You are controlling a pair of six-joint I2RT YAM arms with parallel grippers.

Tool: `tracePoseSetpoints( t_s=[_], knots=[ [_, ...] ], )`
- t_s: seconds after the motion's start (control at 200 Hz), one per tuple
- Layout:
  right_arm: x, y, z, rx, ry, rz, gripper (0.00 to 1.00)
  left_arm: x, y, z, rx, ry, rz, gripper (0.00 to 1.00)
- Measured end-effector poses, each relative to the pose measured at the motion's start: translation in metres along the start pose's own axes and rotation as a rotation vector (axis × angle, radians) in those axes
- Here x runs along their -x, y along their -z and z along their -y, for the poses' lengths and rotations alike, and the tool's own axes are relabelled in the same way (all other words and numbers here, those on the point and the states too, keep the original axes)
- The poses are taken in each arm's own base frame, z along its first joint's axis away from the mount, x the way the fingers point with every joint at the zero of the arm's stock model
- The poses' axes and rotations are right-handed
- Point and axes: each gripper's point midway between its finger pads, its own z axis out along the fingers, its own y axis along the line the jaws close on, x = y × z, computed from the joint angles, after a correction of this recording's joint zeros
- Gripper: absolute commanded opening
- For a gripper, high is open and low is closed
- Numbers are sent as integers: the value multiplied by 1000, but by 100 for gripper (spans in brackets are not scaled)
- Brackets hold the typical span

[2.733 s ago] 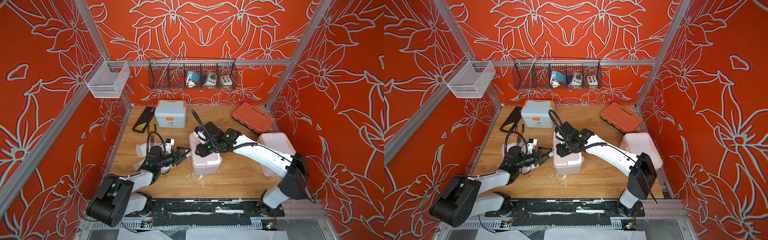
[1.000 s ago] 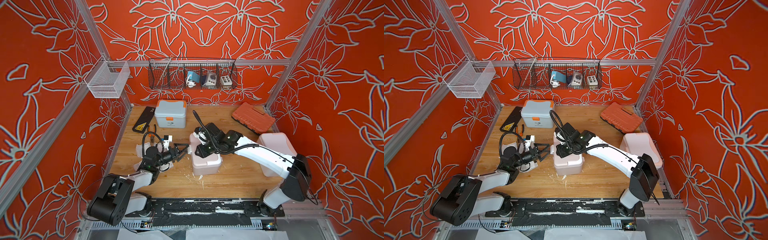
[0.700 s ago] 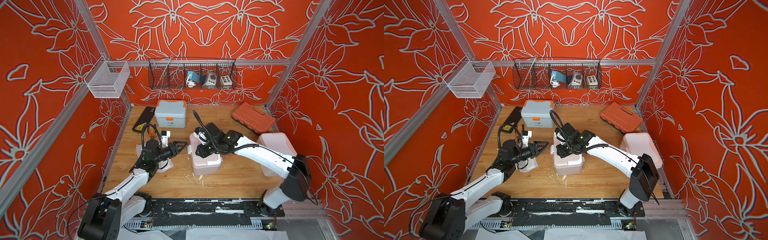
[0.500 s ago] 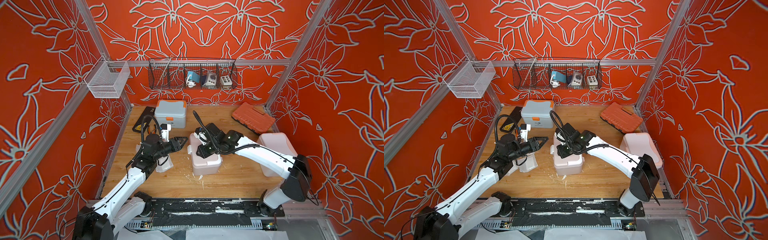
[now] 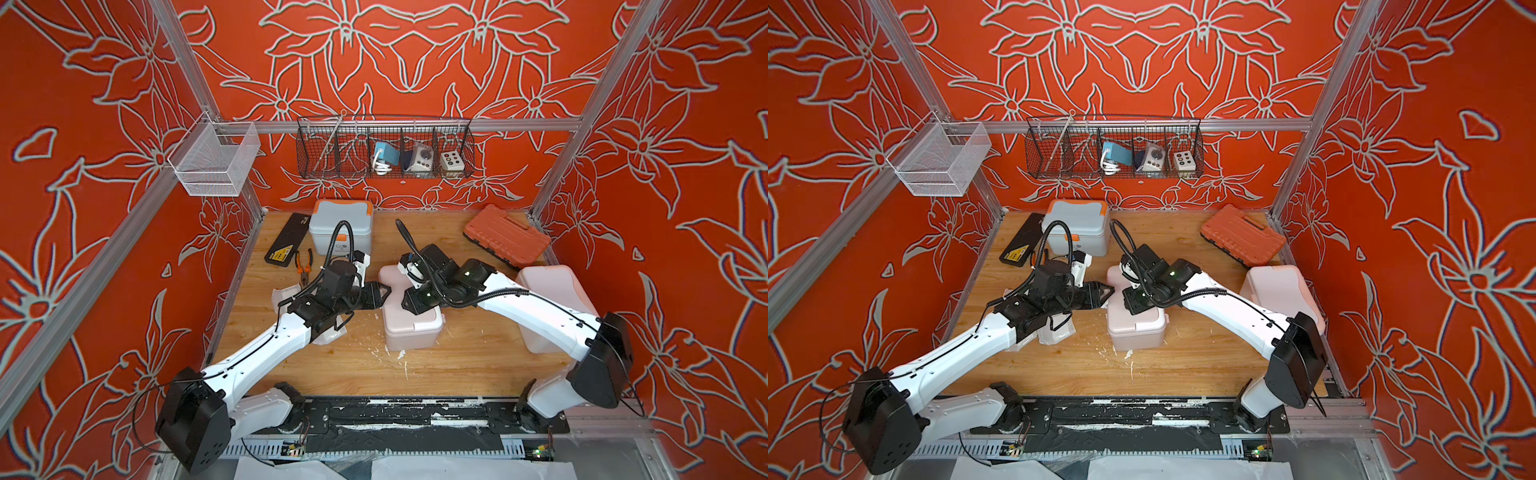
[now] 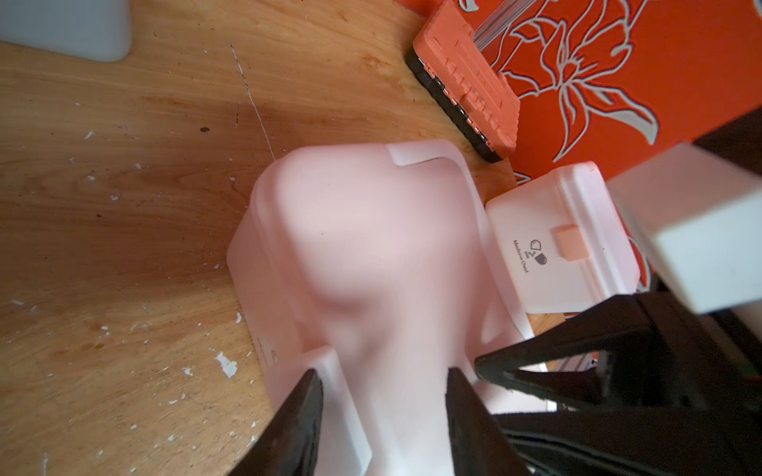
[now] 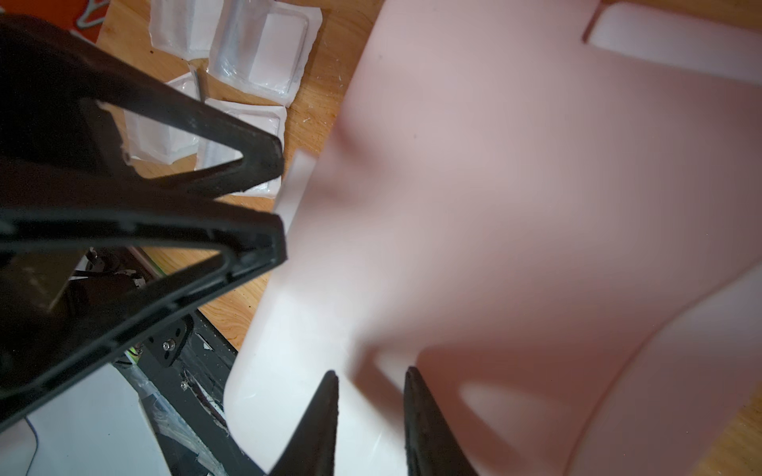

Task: Open first aid kits and take out gauze
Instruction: Fasten the fastener of the first aid kit.

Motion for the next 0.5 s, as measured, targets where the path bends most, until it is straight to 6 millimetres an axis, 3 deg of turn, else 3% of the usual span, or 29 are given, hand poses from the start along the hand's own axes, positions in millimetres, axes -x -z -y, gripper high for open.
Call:
tracePoseSetpoints(
  t_s=[0.5],
  knots=[
    [2,-1,4,8,-11,10,30,-7,-5,-13,84,-25,-9,48]
  ],
)
